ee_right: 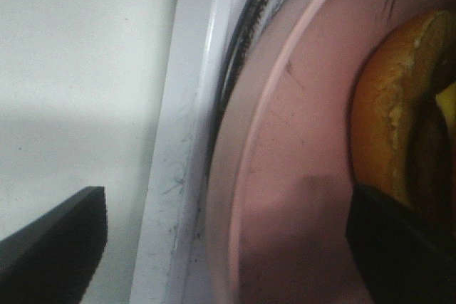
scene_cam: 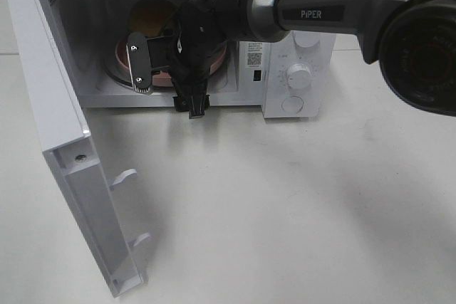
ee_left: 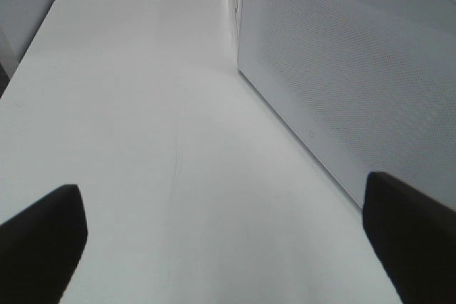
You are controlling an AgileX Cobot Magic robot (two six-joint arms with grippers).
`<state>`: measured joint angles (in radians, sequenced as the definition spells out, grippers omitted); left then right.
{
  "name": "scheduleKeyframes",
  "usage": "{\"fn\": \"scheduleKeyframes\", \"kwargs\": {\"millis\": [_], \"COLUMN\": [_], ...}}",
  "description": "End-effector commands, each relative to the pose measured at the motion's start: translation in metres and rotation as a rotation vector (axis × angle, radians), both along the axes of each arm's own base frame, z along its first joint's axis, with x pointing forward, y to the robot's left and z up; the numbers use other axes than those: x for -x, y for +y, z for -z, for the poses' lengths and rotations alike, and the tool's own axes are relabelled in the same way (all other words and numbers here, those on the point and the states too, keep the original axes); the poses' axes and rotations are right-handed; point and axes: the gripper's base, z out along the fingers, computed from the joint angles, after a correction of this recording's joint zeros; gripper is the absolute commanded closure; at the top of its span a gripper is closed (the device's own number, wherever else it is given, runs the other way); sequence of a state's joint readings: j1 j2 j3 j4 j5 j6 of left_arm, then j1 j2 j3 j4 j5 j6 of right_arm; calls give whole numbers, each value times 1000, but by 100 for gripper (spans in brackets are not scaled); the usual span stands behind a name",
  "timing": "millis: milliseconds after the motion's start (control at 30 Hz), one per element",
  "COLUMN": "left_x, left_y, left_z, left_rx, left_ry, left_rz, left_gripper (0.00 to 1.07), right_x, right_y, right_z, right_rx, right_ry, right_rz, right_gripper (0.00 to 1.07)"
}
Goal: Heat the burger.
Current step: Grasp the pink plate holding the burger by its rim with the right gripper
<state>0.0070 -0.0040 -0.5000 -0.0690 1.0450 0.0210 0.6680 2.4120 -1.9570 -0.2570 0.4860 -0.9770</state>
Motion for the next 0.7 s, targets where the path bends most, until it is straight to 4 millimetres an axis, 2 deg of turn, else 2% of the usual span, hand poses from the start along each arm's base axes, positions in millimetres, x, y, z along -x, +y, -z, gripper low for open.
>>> {"fn": "scheduleKeyframes", "kwargs": {"millis": [33,233,267,300,400,433,467,500,567,600,633,700], "left_x": [3,3,3,3,3,3,3,3,3,3,3,3], "left_y": [0,0,0,0,0,0,0,0,0,0,0,0], "left_z": [0,0,0,0,0,0,0,0,0,0,0,0], "left_rx": [5,5,5,5,5,5,5,5,5,5,5,5], "left_ry": [-27,-27,-27,-27,-27,-27,-27,-27,-27,-27,-27,-27], "left_rz": [2,2,2,2,2,2,2,2,2,2,2,2], "left_gripper": [1,1,1,1,1,1,1,1,1,1,1,1], "right_x": [-10,-17,-18,-18,-18,-18,-18,-18,-18,-18,-17,-17], "right_y": [-5,-6,-7,-7,-7,-7,-7,-7,-7,-7,-8,-7], "right_z": [-1,-2,-2,-2,-2,-2,-2,-2,-2,-2,-2,-2], "right_rx": [-4,-9,-7,-7,-7,-7,-7,-7,-5,-5,-3,-5], "right_ry": [-1,-8,-6,-6,-6,-6,-6,-6,-2,-2,0,3], "right_rz": [30,45,48,48,48,48,48,48,50,50,51,51], "right_gripper": [21,23,27,38,44,57,66,66,99,99,106,107]}}
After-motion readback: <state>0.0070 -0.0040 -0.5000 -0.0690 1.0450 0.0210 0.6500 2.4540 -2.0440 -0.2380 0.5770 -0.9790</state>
